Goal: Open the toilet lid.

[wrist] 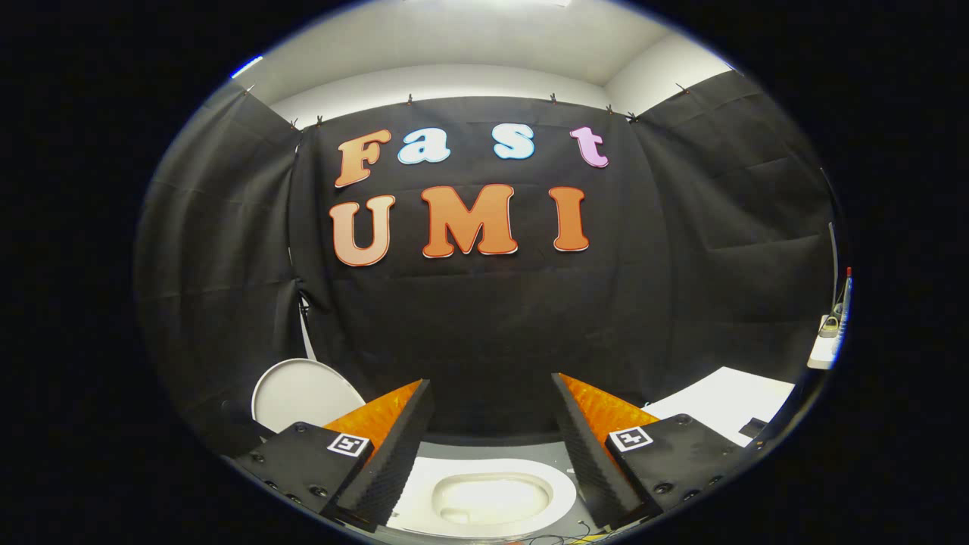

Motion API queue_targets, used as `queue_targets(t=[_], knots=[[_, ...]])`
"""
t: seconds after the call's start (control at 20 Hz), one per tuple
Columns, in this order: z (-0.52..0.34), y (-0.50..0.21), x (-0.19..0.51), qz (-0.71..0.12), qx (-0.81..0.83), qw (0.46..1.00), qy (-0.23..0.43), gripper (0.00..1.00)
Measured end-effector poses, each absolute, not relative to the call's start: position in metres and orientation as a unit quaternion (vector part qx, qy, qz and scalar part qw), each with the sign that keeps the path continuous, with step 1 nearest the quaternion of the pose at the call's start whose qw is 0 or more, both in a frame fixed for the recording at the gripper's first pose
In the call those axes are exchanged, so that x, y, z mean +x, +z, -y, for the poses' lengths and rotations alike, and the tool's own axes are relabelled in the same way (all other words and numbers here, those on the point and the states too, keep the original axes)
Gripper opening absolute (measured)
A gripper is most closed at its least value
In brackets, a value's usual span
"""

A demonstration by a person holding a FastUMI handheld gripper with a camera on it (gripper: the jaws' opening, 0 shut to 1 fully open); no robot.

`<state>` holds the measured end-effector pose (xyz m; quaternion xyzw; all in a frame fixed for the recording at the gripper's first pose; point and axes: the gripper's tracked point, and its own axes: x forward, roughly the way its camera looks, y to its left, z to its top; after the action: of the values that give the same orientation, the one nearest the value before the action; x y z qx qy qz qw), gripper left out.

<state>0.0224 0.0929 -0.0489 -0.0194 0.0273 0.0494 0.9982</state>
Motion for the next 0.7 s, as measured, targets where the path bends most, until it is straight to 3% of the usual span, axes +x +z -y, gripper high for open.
queue_targets(t=[0.7], knots=[[-0.0912,-0.059,0.0217,-0.033,-0.016,0.998,0.054,0.99]])
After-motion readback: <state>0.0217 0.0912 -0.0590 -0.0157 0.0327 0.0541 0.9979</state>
